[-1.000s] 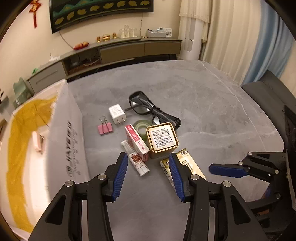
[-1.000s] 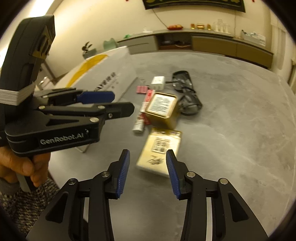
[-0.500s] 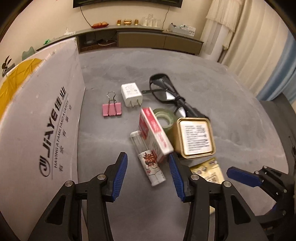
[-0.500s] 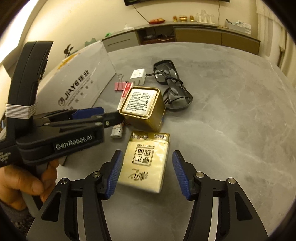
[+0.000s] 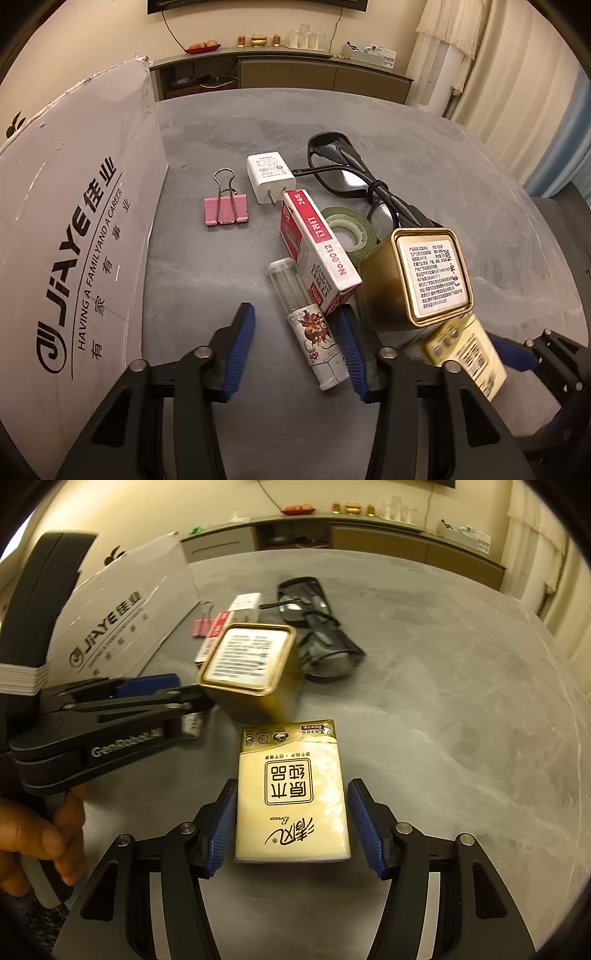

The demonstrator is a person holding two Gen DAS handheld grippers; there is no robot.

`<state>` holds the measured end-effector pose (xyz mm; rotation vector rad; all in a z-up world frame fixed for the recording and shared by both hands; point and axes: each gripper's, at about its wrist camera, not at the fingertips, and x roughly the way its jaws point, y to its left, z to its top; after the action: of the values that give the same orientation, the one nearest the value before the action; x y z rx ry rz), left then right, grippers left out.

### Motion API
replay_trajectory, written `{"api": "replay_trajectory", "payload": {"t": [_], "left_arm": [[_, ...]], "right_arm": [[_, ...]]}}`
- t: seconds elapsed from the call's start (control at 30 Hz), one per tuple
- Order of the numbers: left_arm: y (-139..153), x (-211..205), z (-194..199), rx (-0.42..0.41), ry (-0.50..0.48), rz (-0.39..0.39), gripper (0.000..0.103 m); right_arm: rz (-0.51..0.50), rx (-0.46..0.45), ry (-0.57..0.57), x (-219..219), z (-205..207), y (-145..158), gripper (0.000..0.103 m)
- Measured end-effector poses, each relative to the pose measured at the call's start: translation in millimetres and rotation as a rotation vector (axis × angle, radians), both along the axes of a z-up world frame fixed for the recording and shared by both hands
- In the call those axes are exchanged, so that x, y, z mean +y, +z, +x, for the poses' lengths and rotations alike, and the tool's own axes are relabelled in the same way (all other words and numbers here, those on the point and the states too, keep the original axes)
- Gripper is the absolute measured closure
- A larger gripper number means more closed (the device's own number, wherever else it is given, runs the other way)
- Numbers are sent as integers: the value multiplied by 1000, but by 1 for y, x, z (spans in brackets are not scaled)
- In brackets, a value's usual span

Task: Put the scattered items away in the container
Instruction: 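Grasp the glass vial with the left tool while the right tool grasps the cream tissue pack, then carry the glass vial with the left tool while the right tool carries the tissue pack to the box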

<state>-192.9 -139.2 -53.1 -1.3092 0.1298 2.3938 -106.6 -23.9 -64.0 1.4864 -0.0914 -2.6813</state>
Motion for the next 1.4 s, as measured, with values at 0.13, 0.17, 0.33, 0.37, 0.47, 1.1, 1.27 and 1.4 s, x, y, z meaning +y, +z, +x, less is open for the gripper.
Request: {"api": "replay_trajectory", "payload": {"t": [0.13, 0.17, 0.33, 0.37, 0.47, 1.1, 1.27, 1.4], "left_arm": [[-2, 1, 1, 24, -7, -13, 60], [-3, 3, 1, 35, -12, -24, 60], [-4, 3, -3, 36, -45, -20, 81], [-4, 2, -3, 26, -46, -9, 82], [0, -1, 2, 29, -59, -1, 83], [66, -22, 47, 146, -106, 54, 83], [81, -29, 55, 176, -104, 64, 83], [94, -36, 63, 200, -101, 73, 83]], "right_arm": [[14, 7, 7, 2, 3, 0, 43], [21, 9, 11, 1, 3, 0, 43], [-13, -1, 6, 4, 4, 2, 49], [-26, -4, 3, 6, 4, 3, 49], [-55, 4, -3, 10, 6, 8, 49], [-178, 96, 31, 6, 20, 43, 49], [-155, 148, 50, 0, 28, 56, 49], [-143, 168, 56, -4, 32, 64, 49]]}}
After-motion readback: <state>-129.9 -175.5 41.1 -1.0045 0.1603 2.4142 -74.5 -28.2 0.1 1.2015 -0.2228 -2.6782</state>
